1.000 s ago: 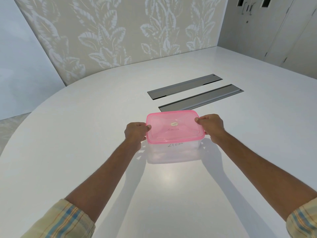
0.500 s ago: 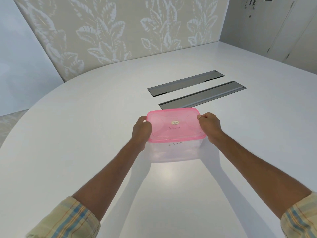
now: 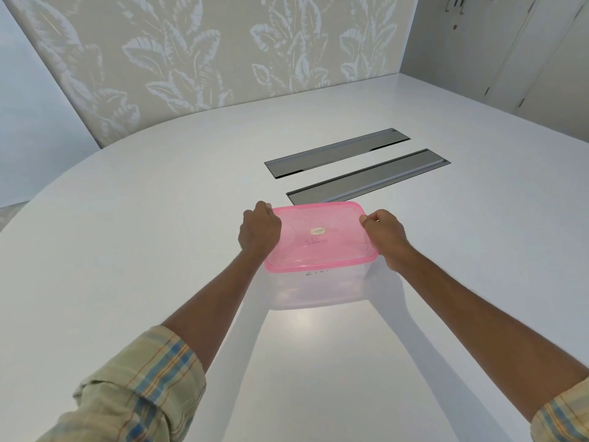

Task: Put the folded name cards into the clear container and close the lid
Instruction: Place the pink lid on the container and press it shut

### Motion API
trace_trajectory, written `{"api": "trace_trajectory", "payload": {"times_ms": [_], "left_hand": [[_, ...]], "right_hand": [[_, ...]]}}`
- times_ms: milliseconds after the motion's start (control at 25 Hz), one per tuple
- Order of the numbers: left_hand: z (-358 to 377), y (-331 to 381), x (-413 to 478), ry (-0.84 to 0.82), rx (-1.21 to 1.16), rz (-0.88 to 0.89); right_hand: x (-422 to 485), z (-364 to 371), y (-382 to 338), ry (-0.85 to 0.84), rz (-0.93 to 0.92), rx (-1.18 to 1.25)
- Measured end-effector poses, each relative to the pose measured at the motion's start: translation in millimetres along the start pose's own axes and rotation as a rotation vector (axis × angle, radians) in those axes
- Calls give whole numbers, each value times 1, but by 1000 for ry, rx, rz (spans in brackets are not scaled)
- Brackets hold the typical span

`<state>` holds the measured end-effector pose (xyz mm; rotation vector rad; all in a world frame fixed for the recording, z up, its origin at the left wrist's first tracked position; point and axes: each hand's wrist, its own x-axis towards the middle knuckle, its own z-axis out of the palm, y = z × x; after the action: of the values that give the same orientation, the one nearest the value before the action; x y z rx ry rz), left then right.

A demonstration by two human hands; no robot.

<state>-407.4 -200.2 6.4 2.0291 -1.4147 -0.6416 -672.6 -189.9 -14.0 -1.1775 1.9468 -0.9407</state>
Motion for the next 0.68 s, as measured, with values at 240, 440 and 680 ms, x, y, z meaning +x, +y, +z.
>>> {"api": "trace_trajectory", "payload": {"times_ms": [240, 440, 680], "left_hand": [[6, -10, 7, 26, 26, 64], [10, -9, 6, 47, 90, 90], [10, -9, 5, 45, 99, 92]], "right_hand": [[15, -15, -16, -192, 70, -12], [22, -14, -29, -225, 73, 41], [44, 9, -34, -78, 15, -37]]}}
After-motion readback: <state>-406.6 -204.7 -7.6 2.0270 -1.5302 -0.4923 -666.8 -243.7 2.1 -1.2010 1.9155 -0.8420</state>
